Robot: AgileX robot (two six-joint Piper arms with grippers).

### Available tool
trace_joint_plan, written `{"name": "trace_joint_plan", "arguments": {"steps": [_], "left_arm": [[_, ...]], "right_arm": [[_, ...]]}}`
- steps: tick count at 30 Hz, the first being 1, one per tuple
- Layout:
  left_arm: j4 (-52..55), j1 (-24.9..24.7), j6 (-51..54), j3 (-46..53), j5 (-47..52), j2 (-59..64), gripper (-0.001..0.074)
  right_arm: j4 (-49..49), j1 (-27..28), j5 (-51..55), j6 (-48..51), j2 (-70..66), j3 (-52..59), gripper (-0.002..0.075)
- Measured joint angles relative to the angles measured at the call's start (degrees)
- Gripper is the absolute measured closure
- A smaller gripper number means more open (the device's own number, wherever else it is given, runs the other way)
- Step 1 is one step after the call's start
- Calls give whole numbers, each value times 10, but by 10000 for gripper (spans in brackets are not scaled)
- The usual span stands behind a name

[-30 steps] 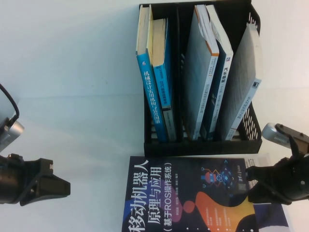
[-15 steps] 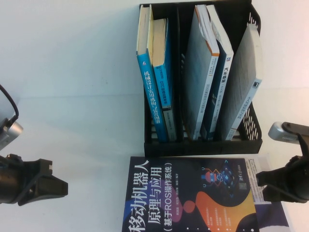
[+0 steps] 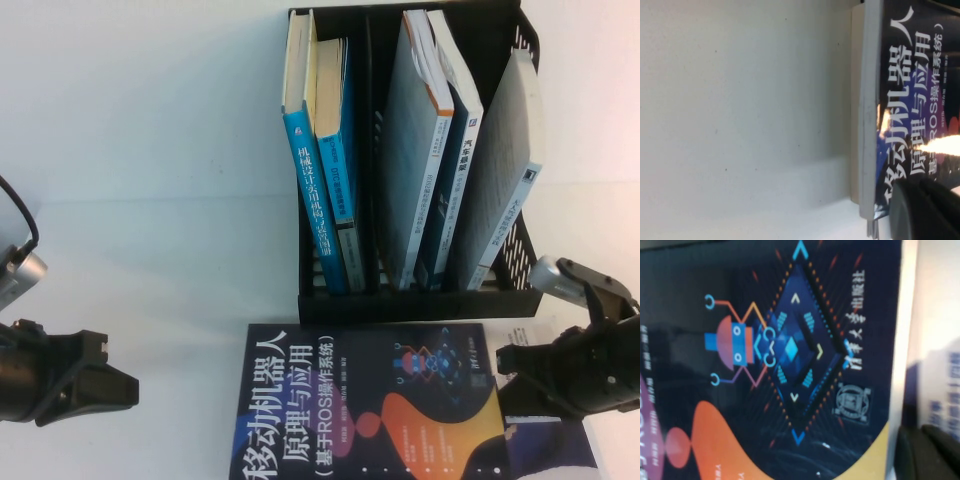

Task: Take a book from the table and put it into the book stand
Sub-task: Push book with right arm

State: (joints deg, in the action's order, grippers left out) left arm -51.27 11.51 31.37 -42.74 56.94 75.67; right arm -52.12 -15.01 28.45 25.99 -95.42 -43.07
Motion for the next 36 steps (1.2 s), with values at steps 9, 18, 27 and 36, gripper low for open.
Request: {"name": "trace_joint_plan", "arguments": {"steps": [9,18,27,36], "left_arm": [[4,0,0,0,-12,0,738],[5,0,0,0,-14,28,738],[5,0,3,0,-14,40,738],[5,0,4,0,-15,40,738]], "right_arm": [[-53,0,4,37,-12,0,729],[-65,0,7,46,-14,0,729],[-88,0,15,71,-19,0,729],[-133,3,43,88,-49,-6,729]]}}
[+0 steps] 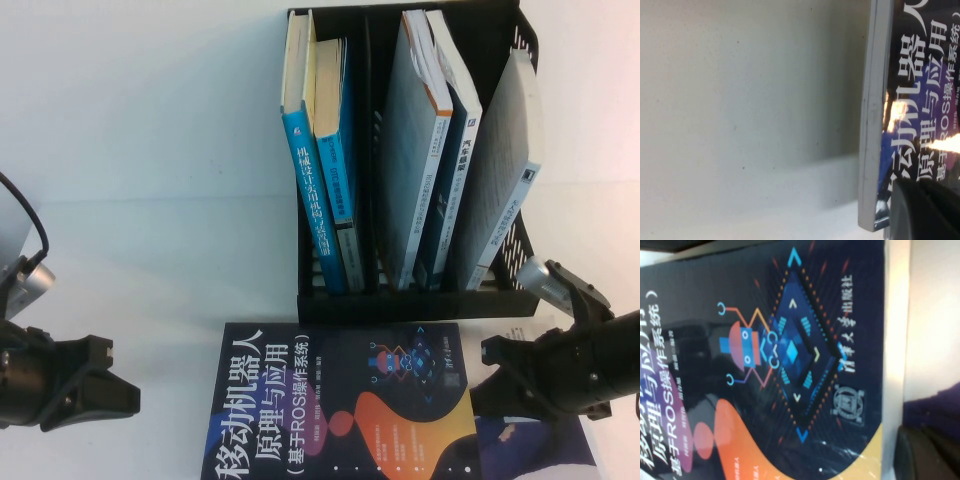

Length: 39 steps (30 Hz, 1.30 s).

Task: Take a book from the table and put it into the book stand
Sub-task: Push book with right arm, then pick up the book with your left arm

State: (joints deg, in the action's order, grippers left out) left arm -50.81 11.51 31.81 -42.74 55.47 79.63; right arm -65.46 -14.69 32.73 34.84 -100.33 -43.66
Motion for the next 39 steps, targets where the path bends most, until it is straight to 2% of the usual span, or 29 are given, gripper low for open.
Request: {"name": "trace_joint_plan", "arguments": {"steps": [8,13,16,25,33,39], "left_arm": [[4,0,-2,0,-2,0,738],[4,0,-2,0,-3,0,738],[2,0,8,0,-3,0,738],[-19,0,50,0,2,42,738],[-120,0,186,0,77,151,738],[-163,0,237,0,78,197,738]], "right_arm": [[26,-1,-18,-32,14,0,729],[159,0,-67,-121,58,4,729],[202,3,-86,-139,100,7,729],[206,1,-15,-74,184,7,729],[206,1,56,-54,188,7,729],[206,1,76,-46,188,7,729]]}}
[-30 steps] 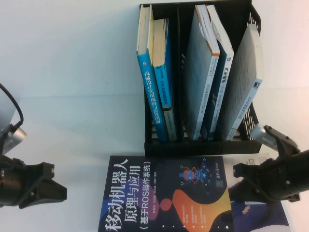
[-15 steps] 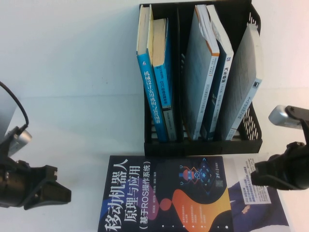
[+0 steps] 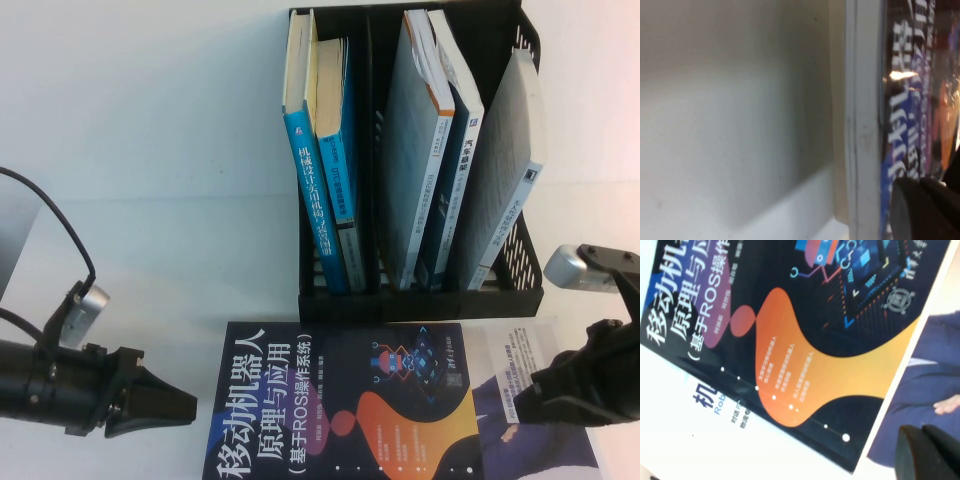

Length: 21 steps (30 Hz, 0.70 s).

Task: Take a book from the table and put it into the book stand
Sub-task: Pick up the book with your left arm

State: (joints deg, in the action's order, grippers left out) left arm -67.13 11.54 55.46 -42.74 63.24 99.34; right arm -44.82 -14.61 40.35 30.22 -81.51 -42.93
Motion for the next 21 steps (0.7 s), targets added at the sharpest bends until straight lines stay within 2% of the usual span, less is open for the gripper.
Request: {"name": "trace_joint_plan", "arguments": {"steps": [3,5,11,13,15,21], "left_arm": [[-7,0,2,0,-27,3,714],[-15,0,0,0,-50,3,646],[-53,0,2,0,-59,8,280],[-62,0,18,0,-55,11,217],[-70,0,36,0,-47,19,192],[-113,0,86,0,-8,51,188]], "right_arm": [[0,0,4,5,0,0,729],[0,0,9,11,0,0,729],[0,0,22,19,0,0,729],[0,0,27,19,0,0,729],[0,0,31,21,0,0,729],[0,0,41,21,0,0,729]]}}
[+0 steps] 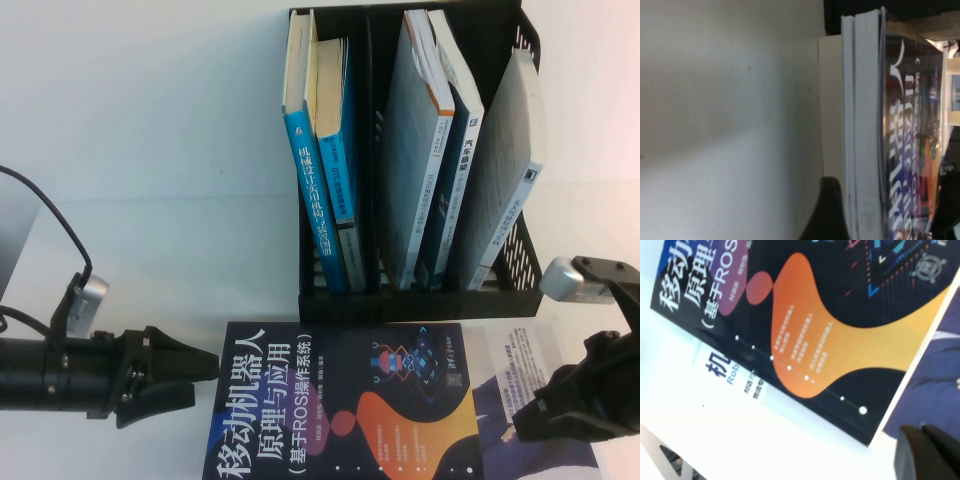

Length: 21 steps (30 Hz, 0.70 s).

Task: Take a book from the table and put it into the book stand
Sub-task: Pick up the book with your left arm

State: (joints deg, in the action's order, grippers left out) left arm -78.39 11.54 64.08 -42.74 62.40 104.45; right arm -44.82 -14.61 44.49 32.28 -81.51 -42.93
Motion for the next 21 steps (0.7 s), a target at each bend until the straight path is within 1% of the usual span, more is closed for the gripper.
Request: {"name": "trace_joint_plan", "arguments": {"steps": [7,12,21], "left_arm": [[-29,-5,18,-1,4,55,188],[-59,-32,50,-1,22,89,188],[-89,-75,64,-7,27,113,188]], "right_arm": [[-9,0,12,1,0,0,729],[-11,0,14,1,0,0,729],[-16,0,15,4,0,0,729]]}}
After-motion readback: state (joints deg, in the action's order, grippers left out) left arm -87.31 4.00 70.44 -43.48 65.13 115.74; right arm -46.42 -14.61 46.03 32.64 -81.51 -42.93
